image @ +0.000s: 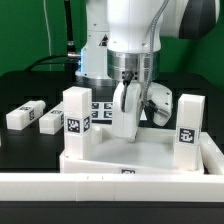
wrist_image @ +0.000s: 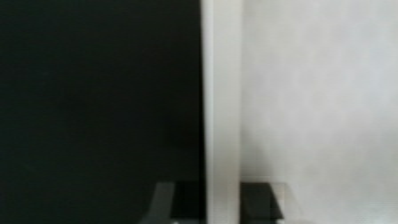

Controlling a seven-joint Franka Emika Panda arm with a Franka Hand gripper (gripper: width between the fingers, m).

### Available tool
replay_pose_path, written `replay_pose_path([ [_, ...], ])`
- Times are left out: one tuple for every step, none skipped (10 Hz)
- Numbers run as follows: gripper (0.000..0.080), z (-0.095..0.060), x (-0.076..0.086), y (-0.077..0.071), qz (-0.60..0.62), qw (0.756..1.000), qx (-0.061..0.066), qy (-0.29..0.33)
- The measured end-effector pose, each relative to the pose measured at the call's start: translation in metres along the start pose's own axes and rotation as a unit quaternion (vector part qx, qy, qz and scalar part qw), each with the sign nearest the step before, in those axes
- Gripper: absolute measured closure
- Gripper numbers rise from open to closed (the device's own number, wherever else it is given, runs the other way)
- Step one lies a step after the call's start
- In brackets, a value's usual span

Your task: Assemble desk

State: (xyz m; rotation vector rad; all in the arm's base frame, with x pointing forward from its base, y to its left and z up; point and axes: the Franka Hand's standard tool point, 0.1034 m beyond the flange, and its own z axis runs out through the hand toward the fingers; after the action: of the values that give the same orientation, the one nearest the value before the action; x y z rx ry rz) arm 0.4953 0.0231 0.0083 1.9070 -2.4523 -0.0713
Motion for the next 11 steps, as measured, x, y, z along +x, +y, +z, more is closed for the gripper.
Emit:
replay_pose_path([
  [0.0731, 0.000, 0.000, 0.000, 0.000, 1.000, 0.000, 0.000],
  [0.0731, 0.000, 0.000, 0.000, 0.000, 1.000, 0.000, 0.000],
  [0.0731, 0.000, 0.000, 0.000, 0.000, 1.000, 0.000, 0.000],
  [0.0731, 0.000, 0.000, 0.000, 0.000, 1.000, 0.000, 0.000],
  [0.0731, -0.001, 0.001, 0.000, -0.014, 1.000, -0.001, -0.001],
  [0.0732, -0.007, 0.002, -0.002, -0.038, 0.999, 0.000, -0.003],
  [0.0732, -0.009, 0.005, -0.001, -0.059, 0.998, 0.005, -0.004],
  [0.0733, -0.011, 0.011, 0.004, -0.071, 0.997, 0.009, -0.005],
  [0.0736, -0.012, 0.020, 0.007, -0.066, 0.998, 0.004, -0.004],
  [0.0736, -0.010, 0.027, 0.006, -0.074, 0.997, 0.006, 0.001],
  [0.0736, -0.009, 0.026, 0.006, -0.075, 0.997, 0.005, 0.002],
])
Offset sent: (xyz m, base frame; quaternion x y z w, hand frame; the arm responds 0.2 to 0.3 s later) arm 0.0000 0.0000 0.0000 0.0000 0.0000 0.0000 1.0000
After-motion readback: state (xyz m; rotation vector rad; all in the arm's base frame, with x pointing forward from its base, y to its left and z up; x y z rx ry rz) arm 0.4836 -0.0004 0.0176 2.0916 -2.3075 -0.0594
